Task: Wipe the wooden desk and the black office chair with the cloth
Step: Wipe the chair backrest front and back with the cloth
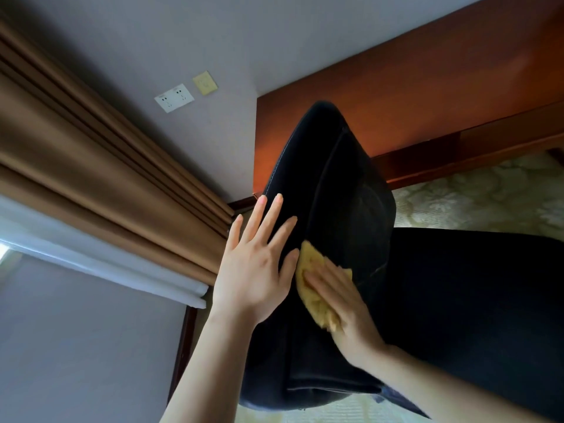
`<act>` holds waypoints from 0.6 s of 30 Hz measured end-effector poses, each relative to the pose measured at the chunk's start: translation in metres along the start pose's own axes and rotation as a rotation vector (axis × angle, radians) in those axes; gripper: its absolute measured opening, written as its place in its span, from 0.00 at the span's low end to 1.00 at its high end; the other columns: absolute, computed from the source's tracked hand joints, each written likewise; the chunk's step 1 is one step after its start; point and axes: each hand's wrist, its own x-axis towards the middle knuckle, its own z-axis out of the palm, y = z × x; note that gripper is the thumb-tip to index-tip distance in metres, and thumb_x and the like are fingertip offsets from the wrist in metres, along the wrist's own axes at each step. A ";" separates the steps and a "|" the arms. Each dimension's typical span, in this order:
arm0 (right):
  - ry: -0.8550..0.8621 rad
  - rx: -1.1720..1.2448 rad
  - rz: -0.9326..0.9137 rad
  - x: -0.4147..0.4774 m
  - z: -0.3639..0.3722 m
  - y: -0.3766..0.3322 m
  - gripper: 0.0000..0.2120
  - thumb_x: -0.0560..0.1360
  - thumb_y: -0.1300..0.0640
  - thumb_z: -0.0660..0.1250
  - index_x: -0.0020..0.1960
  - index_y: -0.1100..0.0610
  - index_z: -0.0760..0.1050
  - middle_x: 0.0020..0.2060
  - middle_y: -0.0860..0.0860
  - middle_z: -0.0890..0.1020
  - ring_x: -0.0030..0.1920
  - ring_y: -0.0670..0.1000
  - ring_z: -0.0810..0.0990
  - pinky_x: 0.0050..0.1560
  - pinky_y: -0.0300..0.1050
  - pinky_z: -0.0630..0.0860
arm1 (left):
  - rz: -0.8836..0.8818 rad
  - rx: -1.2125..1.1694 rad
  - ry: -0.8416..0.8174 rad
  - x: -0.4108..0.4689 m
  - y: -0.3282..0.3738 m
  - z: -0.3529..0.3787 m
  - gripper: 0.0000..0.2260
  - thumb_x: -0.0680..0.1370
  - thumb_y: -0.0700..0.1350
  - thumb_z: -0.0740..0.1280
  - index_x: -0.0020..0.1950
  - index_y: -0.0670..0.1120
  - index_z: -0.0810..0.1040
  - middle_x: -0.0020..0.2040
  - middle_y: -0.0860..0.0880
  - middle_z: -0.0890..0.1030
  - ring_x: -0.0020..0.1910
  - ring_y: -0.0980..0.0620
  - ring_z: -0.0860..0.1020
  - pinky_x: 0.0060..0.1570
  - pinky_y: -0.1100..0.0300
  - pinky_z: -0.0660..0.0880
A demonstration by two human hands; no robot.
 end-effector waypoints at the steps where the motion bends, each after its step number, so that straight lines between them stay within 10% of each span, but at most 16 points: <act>1: 0.010 0.008 0.061 0.013 -0.003 0.007 0.32 0.77 0.65 0.60 0.75 0.42 0.57 0.75 0.39 0.57 0.76 0.50 0.56 0.76 0.49 0.51 | -0.003 -0.008 -0.004 0.000 0.000 0.000 0.23 0.79 0.56 0.51 0.72 0.51 0.69 0.78 0.51 0.57 0.77 0.50 0.49 0.73 0.48 0.50; 7: 0.090 0.009 0.293 0.116 -0.038 0.045 0.34 0.74 0.78 0.56 0.75 0.56 0.59 0.74 0.45 0.55 0.76 0.51 0.54 0.76 0.51 0.53 | -0.015 -0.012 -0.018 0.000 0.000 -0.001 0.24 0.79 0.56 0.51 0.72 0.50 0.69 0.78 0.52 0.56 0.78 0.51 0.48 0.74 0.45 0.54; 18: 0.107 0.067 0.826 0.268 -0.089 0.070 0.28 0.80 0.67 0.48 0.77 0.46 0.55 0.64 0.50 0.71 0.52 0.48 0.74 0.47 0.41 0.75 | -0.034 -0.042 -0.039 0.000 -0.001 -0.001 0.24 0.79 0.56 0.52 0.73 0.50 0.68 0.78 0.53 0.56 0.78 0.52 0.48 0.74 0.44 0.54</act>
